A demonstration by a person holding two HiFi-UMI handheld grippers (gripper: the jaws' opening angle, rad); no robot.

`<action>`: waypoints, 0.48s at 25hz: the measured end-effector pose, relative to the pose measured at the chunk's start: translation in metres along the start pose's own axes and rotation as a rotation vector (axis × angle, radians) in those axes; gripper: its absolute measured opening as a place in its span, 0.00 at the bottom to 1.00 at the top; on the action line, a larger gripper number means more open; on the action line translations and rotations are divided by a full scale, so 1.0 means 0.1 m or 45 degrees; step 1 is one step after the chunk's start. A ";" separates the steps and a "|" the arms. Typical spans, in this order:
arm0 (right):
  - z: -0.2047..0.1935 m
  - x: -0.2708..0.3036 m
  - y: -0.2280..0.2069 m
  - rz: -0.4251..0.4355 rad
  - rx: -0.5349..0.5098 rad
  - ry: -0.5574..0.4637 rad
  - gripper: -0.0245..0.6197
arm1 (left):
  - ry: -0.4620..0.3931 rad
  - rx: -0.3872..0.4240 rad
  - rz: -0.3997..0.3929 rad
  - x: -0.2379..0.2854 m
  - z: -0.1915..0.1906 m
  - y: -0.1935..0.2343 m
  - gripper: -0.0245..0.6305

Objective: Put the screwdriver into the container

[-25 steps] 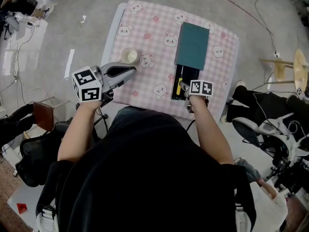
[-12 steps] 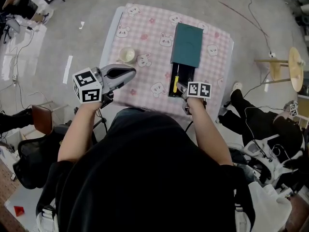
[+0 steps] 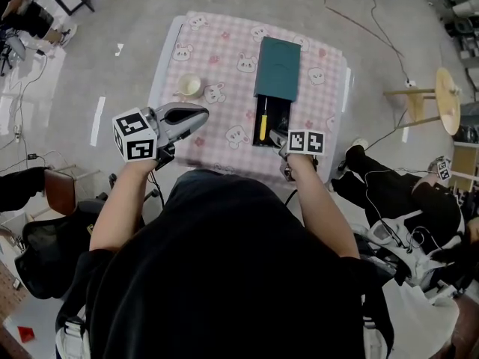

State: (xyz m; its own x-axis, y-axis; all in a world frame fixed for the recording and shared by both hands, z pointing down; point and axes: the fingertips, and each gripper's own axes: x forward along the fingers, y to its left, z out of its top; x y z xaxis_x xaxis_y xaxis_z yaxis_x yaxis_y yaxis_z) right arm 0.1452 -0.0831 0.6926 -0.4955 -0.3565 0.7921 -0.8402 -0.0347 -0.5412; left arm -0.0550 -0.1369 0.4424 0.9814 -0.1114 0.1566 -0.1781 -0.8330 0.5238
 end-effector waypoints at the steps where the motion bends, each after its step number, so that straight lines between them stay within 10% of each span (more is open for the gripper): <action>1: -0.01 -0.04 0.00 -0.002 0.001 -0.004 0.21 | -0.002 0.002 -0.002 0.00 0.00 -0.02 0.04; 12: -0.08 -0.46 0.07 0.029 0.011 -0.094 0.20 | -0.010 0.042 -0.001 -0.01 0.03 -0.23 0.04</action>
State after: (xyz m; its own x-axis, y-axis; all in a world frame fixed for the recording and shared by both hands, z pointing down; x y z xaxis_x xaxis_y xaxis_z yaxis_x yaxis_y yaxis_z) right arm 0.1601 -0.0595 0.6547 -0.4966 -0.4248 0.7569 -0.8268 -0.0337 -0.5614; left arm -0.0515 -0.1192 0.4278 0.9821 -0.1147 0.1497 -0.1750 -0.8504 0.4962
